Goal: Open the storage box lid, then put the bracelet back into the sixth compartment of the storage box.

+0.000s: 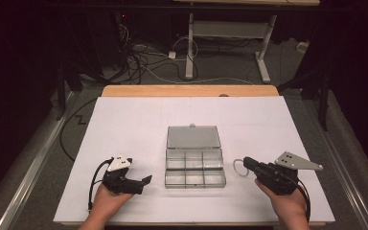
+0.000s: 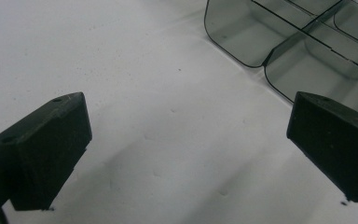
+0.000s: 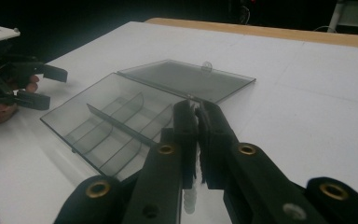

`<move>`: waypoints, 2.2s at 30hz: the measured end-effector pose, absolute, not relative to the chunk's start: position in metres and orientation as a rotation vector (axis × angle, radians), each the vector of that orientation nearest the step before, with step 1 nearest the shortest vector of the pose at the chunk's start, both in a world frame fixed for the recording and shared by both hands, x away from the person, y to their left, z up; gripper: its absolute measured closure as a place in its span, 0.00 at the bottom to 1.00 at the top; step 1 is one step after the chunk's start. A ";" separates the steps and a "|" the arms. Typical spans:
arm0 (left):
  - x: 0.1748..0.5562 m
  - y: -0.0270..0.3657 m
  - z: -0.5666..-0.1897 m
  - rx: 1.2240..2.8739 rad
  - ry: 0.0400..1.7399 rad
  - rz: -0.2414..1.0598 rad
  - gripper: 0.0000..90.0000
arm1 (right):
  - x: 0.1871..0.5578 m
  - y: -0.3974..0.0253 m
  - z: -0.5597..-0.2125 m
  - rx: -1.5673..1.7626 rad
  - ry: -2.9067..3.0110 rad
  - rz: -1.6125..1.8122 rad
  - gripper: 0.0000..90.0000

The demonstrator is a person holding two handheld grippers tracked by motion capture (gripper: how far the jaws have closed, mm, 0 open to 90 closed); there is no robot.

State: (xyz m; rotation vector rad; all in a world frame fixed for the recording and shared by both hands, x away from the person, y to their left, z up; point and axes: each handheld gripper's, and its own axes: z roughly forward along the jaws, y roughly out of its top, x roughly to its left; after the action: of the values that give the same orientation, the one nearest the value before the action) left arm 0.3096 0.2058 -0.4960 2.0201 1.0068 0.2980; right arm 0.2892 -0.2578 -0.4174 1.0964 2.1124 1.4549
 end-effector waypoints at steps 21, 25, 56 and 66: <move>0.309 0.206 -0.496 2.019 1.006 0.302 0.00 | 0.292 -0.230 -0.404 1.006 2.132 1.499 0.98; 0.309 0.206 -0.496 2.018 1.004 0.301 0.00 | 0.293 -0.223 -0.404 0.992 2.144 1.503 0.98; 0.307 0.208 -0.496 1.991 0.993 0.311 0.00 | 0.303 -0.188 -0.416 0.954 2.230 1.487 0.98; 0.307 0.208 -0.496 1.991 0.988 0.310 0.00 | 0.301 -0.190 -0.431 0.983 2.272 1.449 0.98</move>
State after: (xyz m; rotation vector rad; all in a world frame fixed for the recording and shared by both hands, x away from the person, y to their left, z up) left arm 0.3066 0.2079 -0.4956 1.9908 0.9877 0.3103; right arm 0.3013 -0.1901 -0.4311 0.9829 2.2722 1.4486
